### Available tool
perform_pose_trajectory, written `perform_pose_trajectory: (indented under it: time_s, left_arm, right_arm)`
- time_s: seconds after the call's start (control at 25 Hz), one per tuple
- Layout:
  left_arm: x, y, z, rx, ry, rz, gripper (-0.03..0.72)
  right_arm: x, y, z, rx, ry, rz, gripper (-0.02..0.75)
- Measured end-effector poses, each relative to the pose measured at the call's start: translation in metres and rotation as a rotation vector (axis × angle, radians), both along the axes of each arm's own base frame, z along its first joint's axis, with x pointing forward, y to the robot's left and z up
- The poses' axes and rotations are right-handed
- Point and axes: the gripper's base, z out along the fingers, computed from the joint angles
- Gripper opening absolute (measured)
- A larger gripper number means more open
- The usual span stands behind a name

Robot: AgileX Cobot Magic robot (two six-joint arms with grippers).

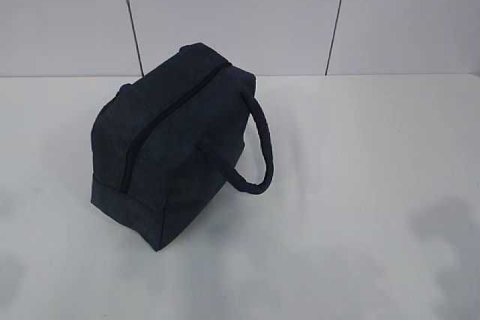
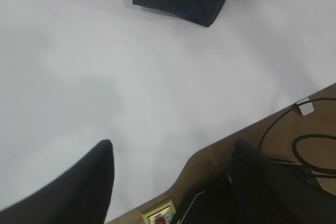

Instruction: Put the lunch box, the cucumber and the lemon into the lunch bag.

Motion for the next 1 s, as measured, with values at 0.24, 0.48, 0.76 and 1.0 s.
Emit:
perform_pose_trajectory:
  time_s: [0.24, 0.48, 0.76, 1.0]
  left_arm:
    - [0.000, 0.000, 0.000, 0.000, -0.001, 0.000, 0.476]
    - [0.000, 0.000, 0.000, -0.001, -0.002, 0.000, 0.475]
    - [-0.009, 0.006, 0.003, -0.012, -0.080, 0.120, 0.464]
    - [-0.026, 0.009, 0.005, -0.016, -0.207, 0.272, 0.446]
  right_arm:
    - [0.000, 0.000, 0.000, 0.000, 0.001, 0.000, 0.460]
    - [0.000, 0.000, 0.000, 0.000, -0.001, 0.000, 0.460]
    - [-0.005, -0.006, 0.001, 0.010, -0.039, -0.128, 0.460]
    - [-0.023, -0.011, 0.004, 0.032, -0.163, -0.267, 0.460]
